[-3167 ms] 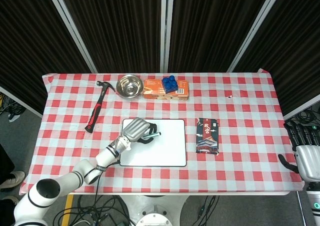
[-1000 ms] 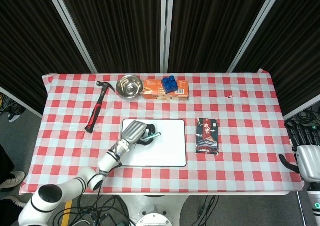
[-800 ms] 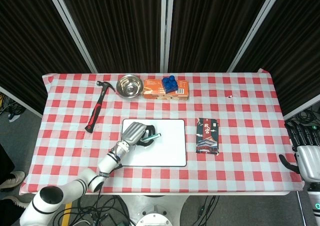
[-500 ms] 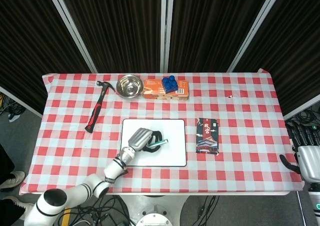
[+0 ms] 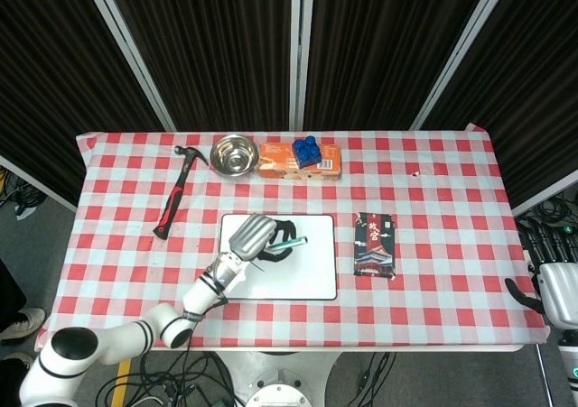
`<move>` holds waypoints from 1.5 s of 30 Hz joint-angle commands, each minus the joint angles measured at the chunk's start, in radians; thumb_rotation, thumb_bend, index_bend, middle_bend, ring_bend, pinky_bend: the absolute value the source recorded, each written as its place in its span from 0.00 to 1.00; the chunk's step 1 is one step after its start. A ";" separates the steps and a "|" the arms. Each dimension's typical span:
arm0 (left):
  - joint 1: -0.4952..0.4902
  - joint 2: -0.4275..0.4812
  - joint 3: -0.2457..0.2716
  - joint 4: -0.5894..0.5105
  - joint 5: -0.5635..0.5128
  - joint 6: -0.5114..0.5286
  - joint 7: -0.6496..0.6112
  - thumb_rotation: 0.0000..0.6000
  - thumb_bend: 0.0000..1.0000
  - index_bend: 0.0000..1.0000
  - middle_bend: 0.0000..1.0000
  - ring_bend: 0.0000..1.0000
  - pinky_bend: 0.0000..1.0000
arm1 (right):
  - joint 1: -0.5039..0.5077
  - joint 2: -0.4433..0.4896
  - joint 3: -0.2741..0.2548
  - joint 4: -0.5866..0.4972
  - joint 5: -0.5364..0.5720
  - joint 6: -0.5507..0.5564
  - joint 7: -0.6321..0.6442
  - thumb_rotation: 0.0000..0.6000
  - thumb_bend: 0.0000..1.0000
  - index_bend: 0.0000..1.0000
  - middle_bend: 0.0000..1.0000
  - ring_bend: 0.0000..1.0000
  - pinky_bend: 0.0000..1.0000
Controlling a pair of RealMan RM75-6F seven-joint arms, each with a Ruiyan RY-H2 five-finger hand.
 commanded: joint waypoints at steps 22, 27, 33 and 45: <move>0.215 0.367 0.122 -0.468 -0.501 -0.024 0.967 1.00 0.38 0.52 0.56 0.63 0.92 | -0.002 -0.016 -0.008 0.008 -0.021 0.014 0.004 1.00 0.16 0.00 0.02 0.00 0.07; 0.206 0.358 0.122 -0.477 -0.543 -0.033 1.009 1.00 0.32 0.31 0.41 0.52 0.86 | -0.008 -0.015 -0.008 0.010 -0.014 0.019 0.008 1.00 0.16 0.00 0.02 0.00 0.07; 0.268 0.474 0.097 -0.652 -0.471 0.106 0.931 1.00 0.21 0.12 0.19 0.28 0.63 | -0.013 -0.008 -0.004 0.014 0.000 0.019 0.013 1.00 0.16 0.00 0.02 0.00 0.07; 0.614 0.732 0.123 -0.575 -0.283 0.495 0.476 1.00 0.15 0.12 0.18 0.18 0.27 | -0.028 -0.009 -0.017 0.024 -0.023 0.038 0.047 1.00 0.16 0.00 0.02 0.00 0.07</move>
